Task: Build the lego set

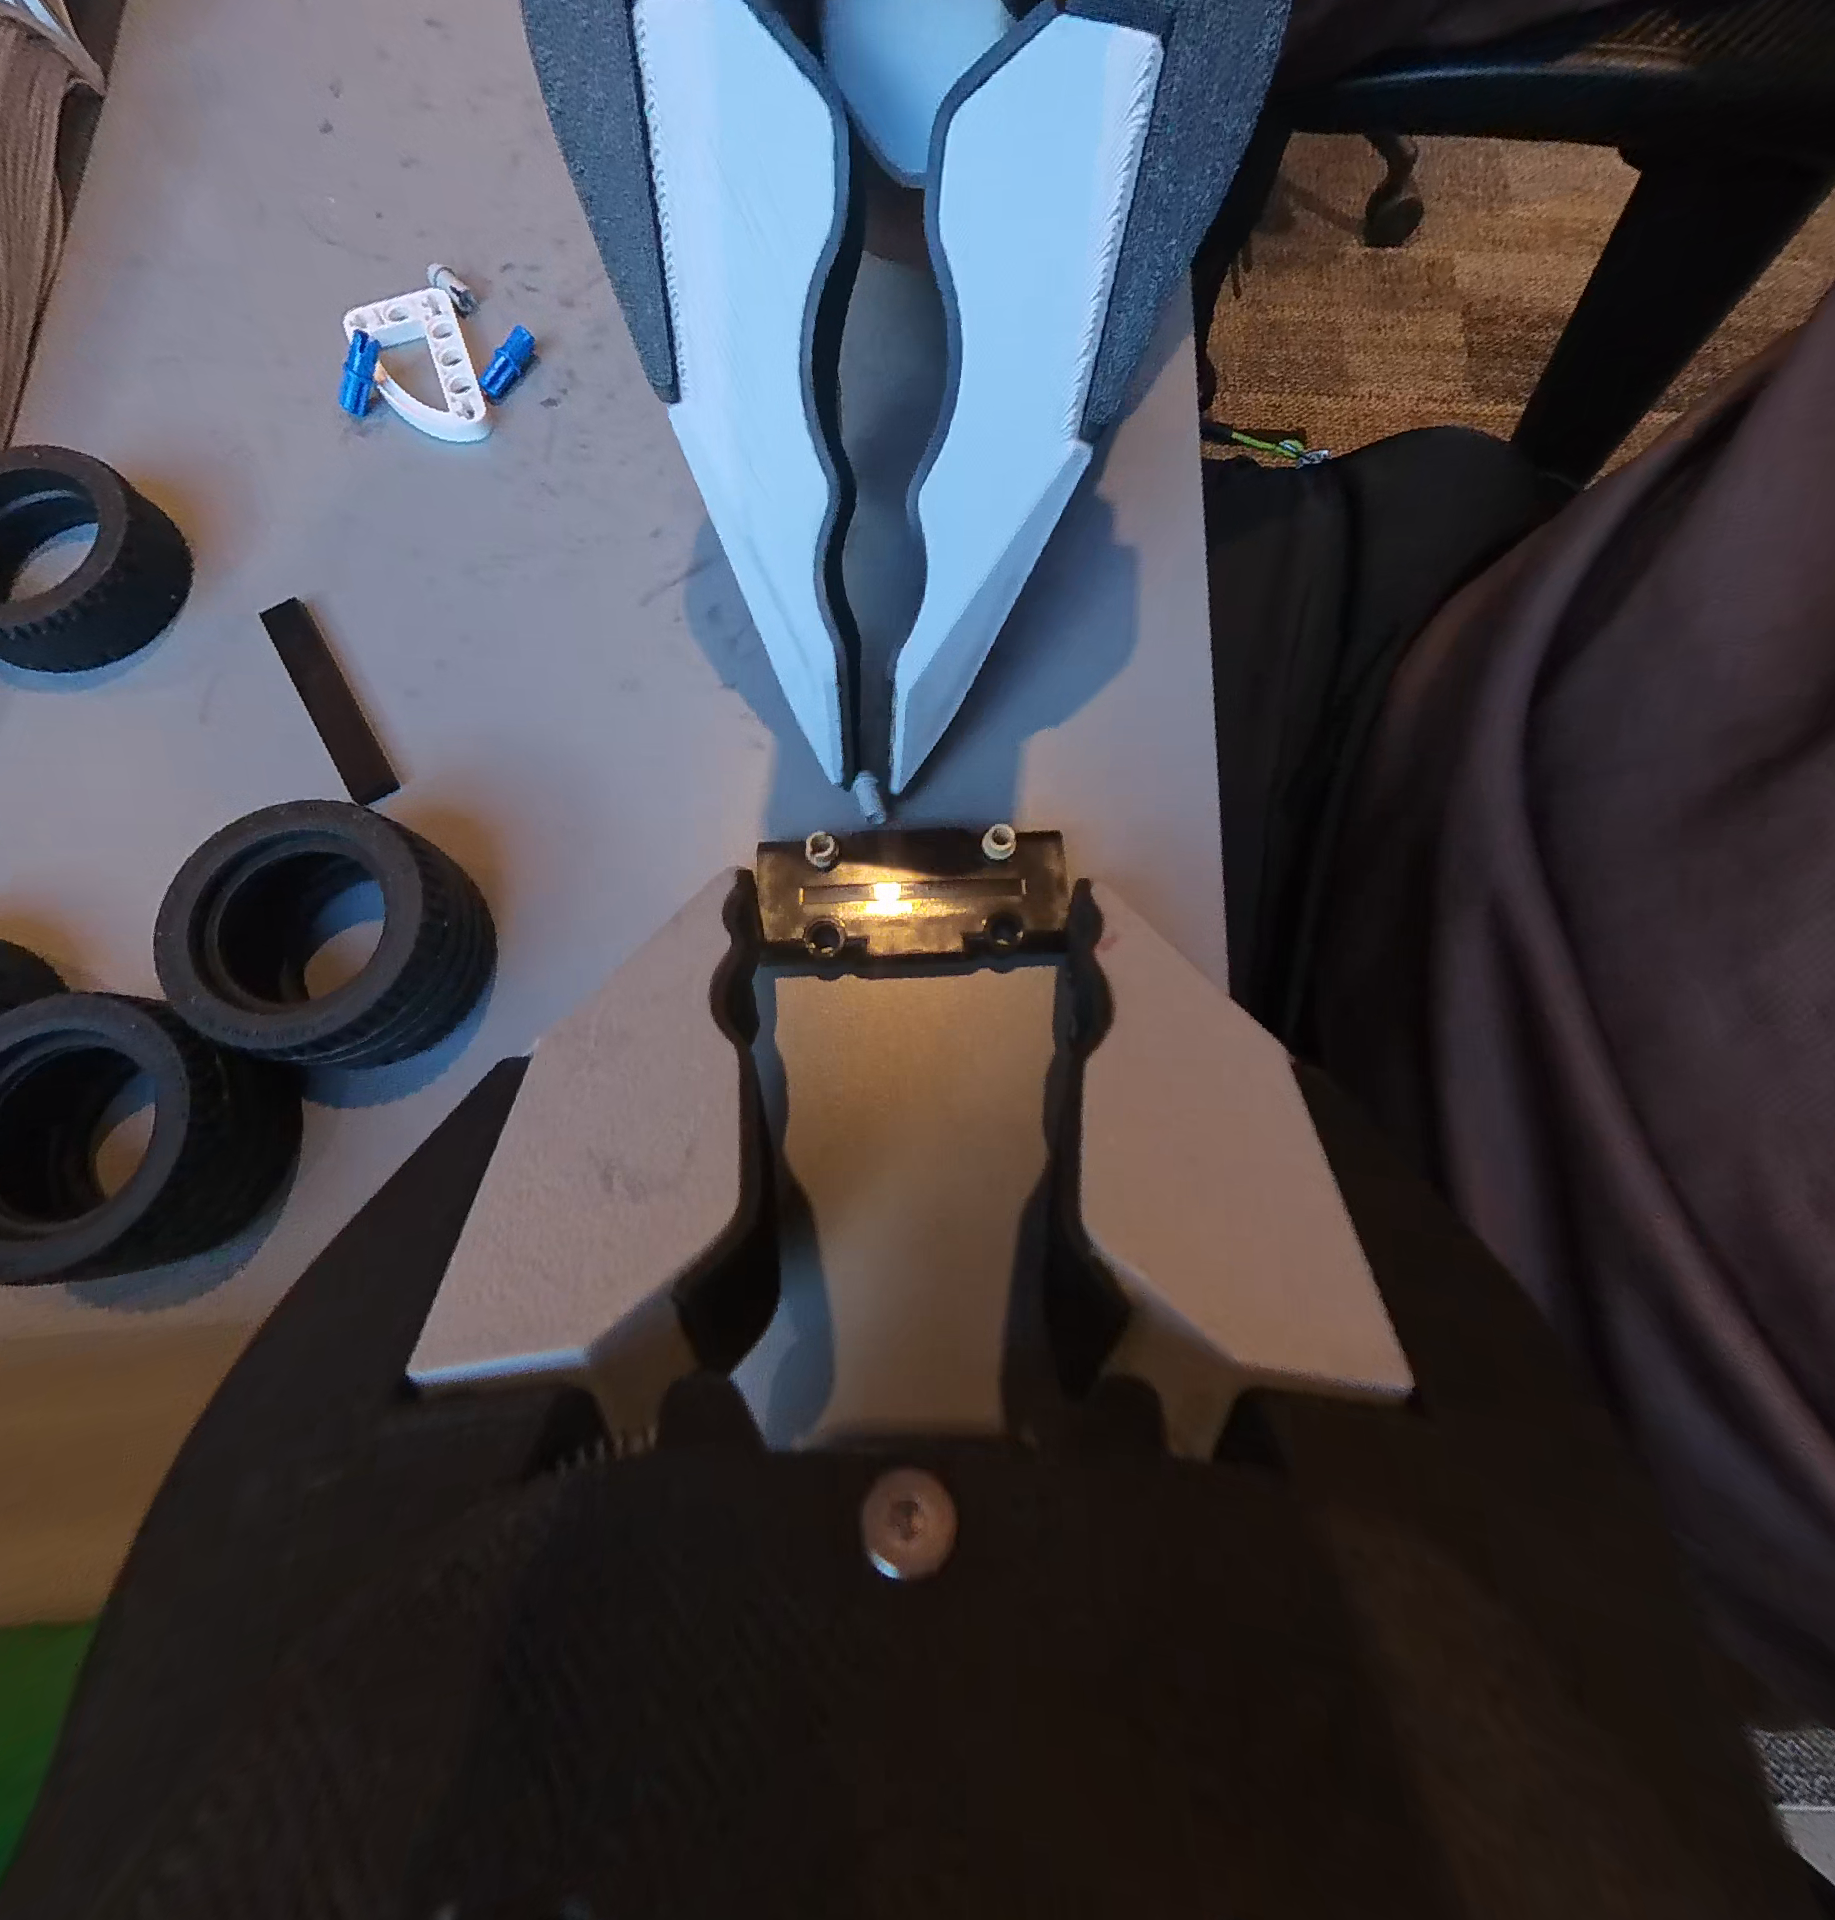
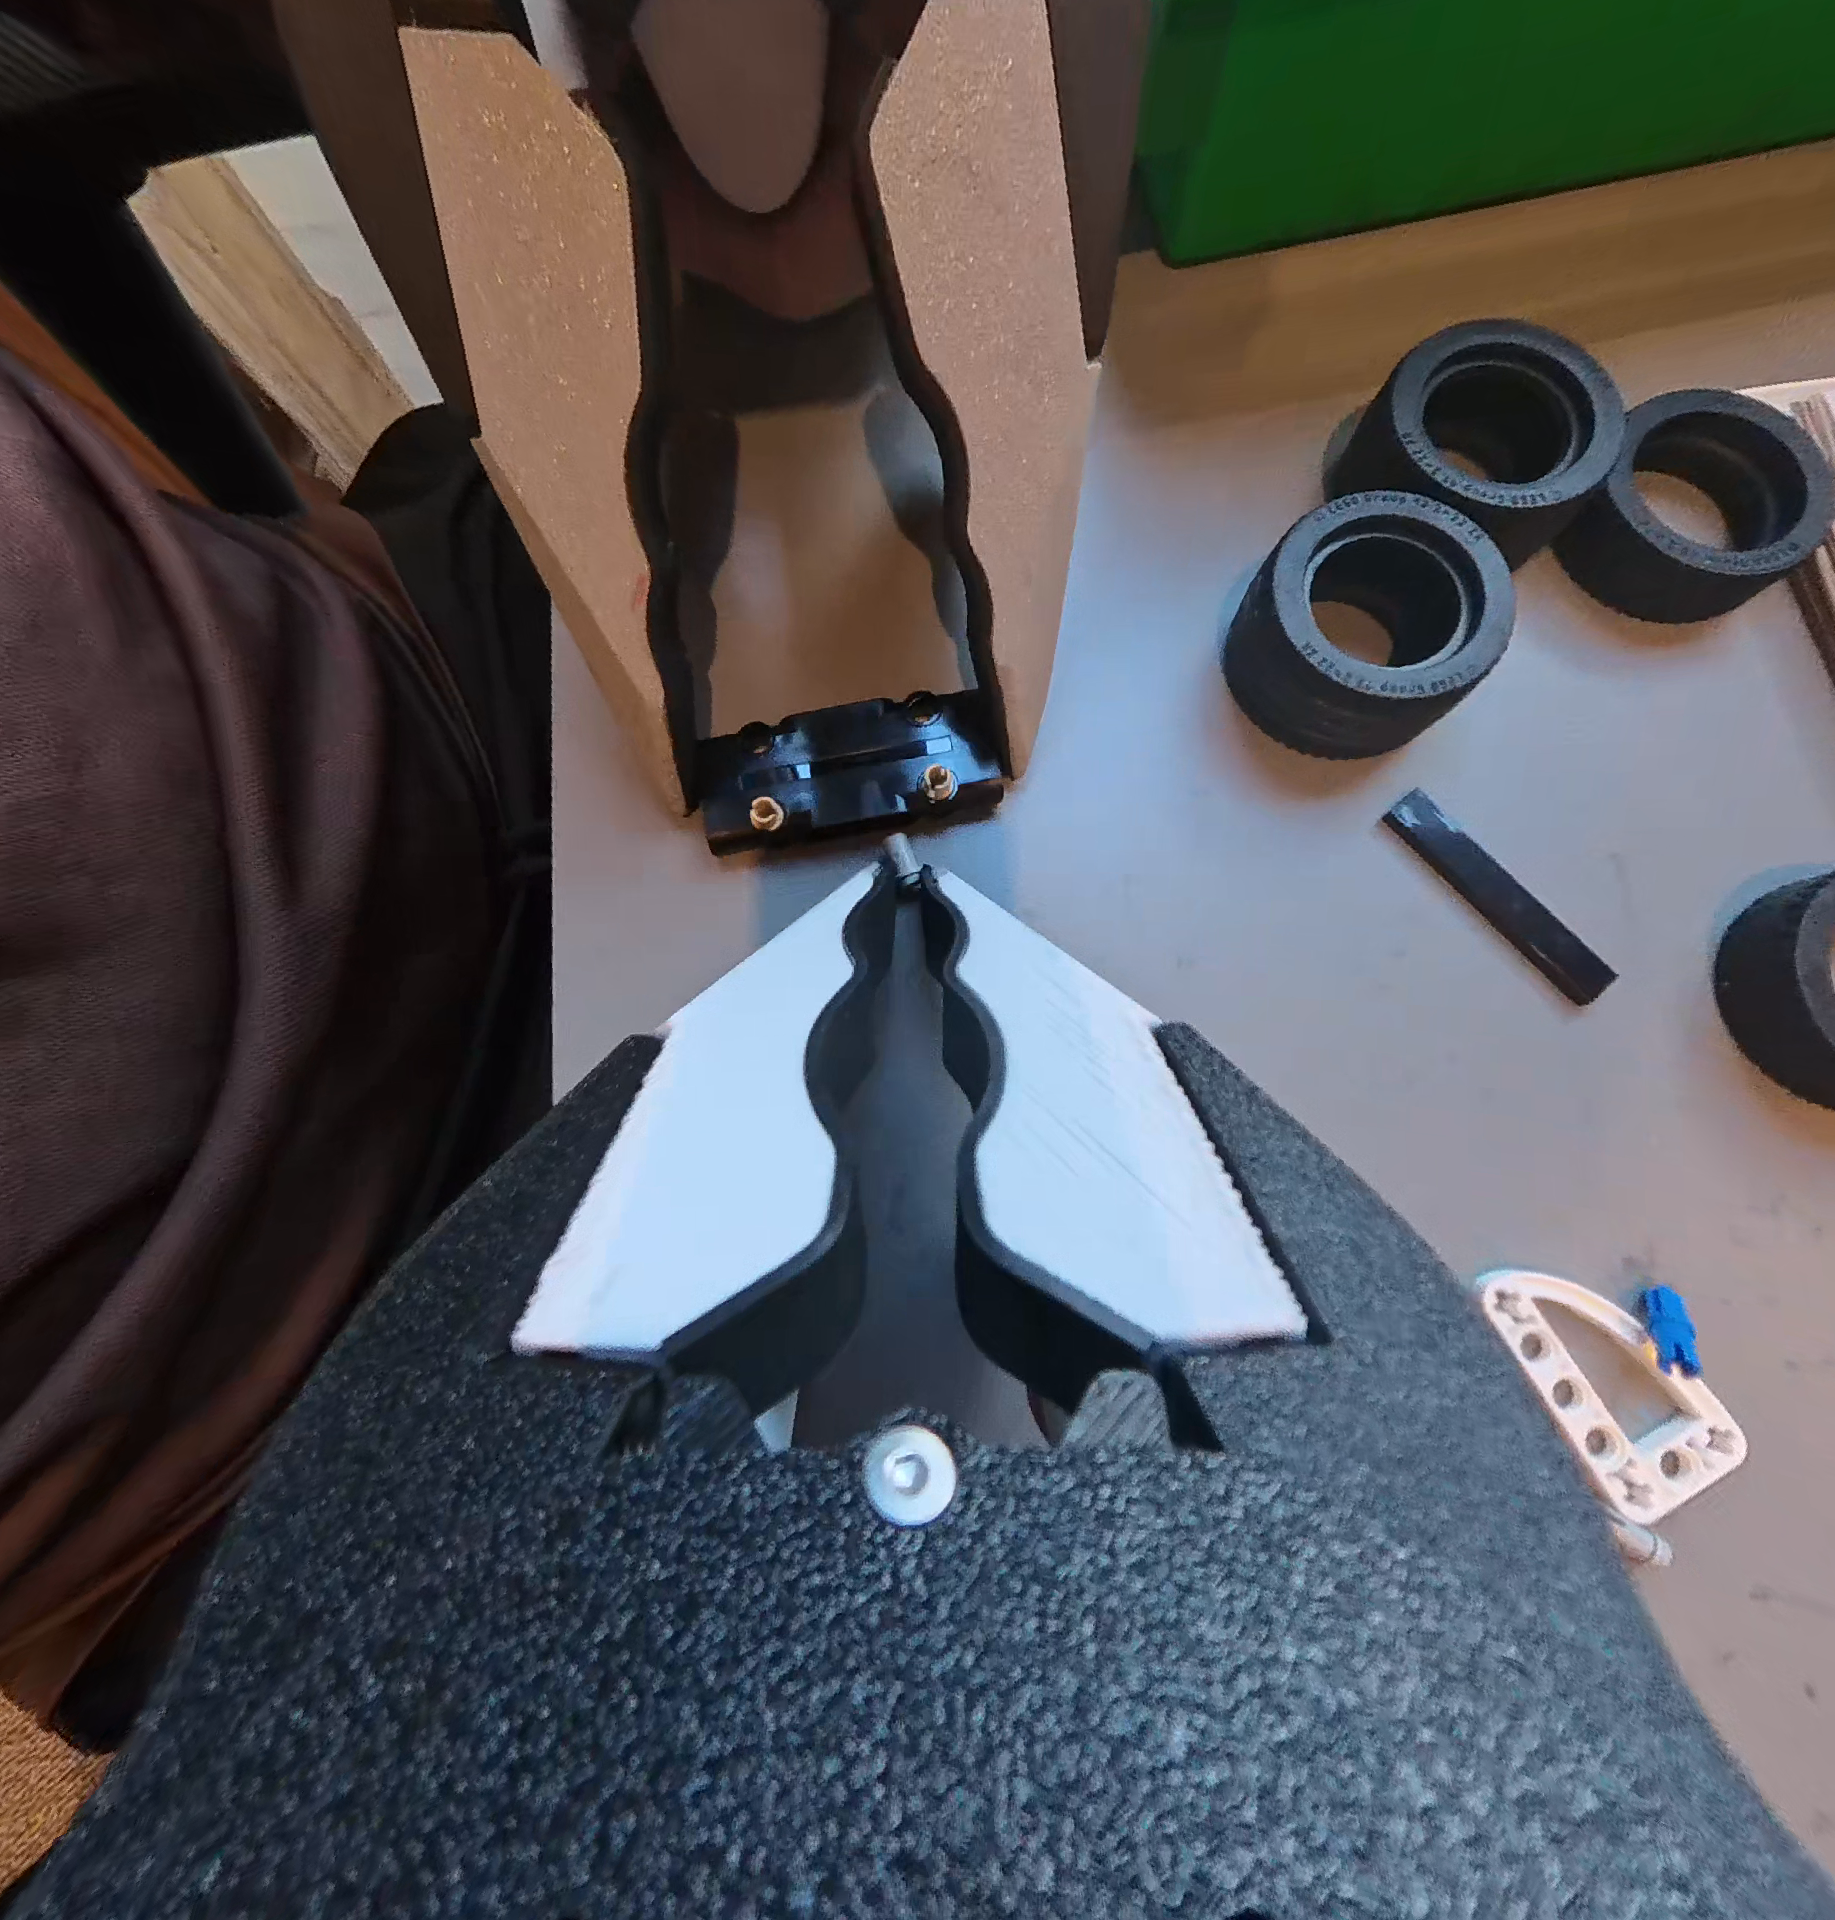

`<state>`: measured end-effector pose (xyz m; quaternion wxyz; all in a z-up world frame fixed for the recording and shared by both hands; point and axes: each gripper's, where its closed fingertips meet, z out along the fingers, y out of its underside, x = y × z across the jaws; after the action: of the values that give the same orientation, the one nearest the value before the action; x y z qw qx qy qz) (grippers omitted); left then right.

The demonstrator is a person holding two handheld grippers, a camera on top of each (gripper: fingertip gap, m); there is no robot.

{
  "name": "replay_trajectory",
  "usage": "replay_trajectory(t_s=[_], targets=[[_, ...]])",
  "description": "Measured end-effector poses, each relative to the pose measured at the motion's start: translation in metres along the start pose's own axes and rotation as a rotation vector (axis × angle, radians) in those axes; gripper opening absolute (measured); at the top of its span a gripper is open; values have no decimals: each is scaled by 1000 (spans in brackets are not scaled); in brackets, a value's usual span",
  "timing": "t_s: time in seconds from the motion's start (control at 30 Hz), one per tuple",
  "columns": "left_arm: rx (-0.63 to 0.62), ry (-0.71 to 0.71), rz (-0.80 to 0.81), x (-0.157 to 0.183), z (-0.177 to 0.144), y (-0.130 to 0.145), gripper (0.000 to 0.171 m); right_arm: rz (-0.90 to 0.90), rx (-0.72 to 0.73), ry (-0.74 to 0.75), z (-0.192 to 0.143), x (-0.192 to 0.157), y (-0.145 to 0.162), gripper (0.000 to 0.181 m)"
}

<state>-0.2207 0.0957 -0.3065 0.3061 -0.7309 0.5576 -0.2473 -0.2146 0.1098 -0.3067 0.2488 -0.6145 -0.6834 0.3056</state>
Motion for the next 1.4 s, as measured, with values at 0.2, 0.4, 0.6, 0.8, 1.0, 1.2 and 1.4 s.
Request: replay_trajectory(t_s=[0.2, 0.4, 0.6, 0.8, 1.0, 1.2, 1.4], targets=[[1, -4, -7, -1, 1, -1, 58, 15, -1, -7, 2, 1, -1, 4], [2, -3, -14, -2, 1, -1, 58, 32, 2, -23, 2, 1, -1, 4], [2, -13, -15, -3, 2, -1, 58, 32, 6, -20, 2, 2, -2, 4], [3, -17, -22, -4, 2, -2, 58, 30, 8, -16, 2, 3, -2, 4], [2, -23, -25, -4, 1, -1, 58, 38, 8, -26, 2, 4, -2, 4], [3, -34, -34, -6, 2, -1, 58, 56, 8, -17, 2, 6, -2, 4], [3, -39, -37, -7, 2, -1, 58, 69, 7, -8, 2, 6, -3, 4]])
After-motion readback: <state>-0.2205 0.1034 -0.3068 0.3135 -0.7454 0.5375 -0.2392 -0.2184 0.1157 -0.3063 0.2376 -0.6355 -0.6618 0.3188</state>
